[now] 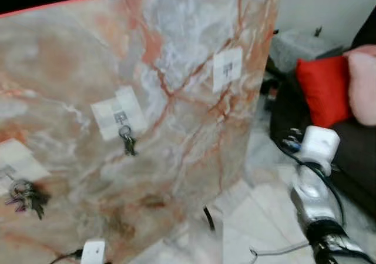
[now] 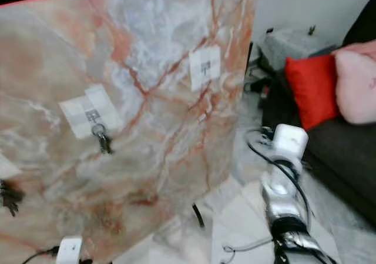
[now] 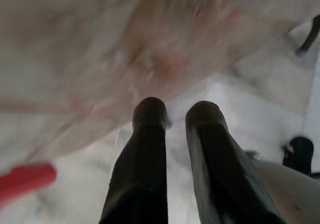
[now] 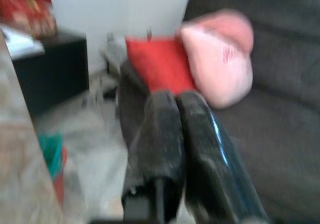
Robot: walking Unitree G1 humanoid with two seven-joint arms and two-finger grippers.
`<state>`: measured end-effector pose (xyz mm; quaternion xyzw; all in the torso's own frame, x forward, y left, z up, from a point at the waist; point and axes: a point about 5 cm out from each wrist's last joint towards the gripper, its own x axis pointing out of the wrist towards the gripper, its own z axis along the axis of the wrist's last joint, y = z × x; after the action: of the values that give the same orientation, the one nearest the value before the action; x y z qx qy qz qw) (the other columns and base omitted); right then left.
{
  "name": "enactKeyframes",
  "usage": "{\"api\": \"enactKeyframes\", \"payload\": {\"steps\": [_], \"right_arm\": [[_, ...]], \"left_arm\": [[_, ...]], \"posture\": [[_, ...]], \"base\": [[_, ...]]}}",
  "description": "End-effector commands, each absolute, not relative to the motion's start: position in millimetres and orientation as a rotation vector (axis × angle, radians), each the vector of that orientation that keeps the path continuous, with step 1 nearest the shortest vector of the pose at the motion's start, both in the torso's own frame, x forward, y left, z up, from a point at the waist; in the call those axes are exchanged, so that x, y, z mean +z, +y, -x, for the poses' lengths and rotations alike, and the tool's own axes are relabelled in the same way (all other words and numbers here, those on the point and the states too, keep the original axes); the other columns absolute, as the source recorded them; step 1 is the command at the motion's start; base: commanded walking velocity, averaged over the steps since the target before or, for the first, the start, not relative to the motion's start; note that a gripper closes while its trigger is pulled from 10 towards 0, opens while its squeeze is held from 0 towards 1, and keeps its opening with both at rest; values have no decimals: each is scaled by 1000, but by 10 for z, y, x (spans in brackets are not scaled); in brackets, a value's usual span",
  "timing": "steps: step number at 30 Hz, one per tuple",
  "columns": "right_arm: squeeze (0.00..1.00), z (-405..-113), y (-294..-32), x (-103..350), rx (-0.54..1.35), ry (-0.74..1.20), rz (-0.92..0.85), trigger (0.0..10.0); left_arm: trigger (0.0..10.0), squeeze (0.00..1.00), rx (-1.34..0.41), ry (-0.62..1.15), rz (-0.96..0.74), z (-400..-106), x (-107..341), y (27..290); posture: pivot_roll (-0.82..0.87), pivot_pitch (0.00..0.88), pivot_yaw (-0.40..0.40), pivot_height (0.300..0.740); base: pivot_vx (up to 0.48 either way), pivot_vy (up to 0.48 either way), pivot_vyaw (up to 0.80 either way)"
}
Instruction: Hang keys on a hook
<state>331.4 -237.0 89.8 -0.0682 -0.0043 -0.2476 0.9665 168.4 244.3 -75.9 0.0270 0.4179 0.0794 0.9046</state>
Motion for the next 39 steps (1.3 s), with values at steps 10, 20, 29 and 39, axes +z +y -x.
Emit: {"api": "enactKeyframes", "payload": {"steps": [10, 20, 29, 39], "right_arm": [[0, -3368, -2294, 962, -478, -35, 125, 10000], [0, -3372, -2289, 958, -477, -31, 126, 10000], [0, -3376, -2286, 955, -472, -27, 126, 10000], [0, -3383, -2256, 944, -450, -20, 125, 10000]], "left_arm": [[10000, 0, 153, 920, -41, -1529, -832, 2438], [10000, 0, 152, 920, -37, -1527, -832, 2437], [10000, 0, 151, 919, -37, -1528, -831, 2438], [10000, 0, 153, 918, -39, -1531, -830, 2438]], "posture": [[108, 0, 2, 740], [110, 0, 1, 740], [109, 0, 1, 740], [109, 0, 1, 740]], "base": [[0, 0, 0], [96, 0, 0], [270, 0, 0], [258, 0, 0]]}}
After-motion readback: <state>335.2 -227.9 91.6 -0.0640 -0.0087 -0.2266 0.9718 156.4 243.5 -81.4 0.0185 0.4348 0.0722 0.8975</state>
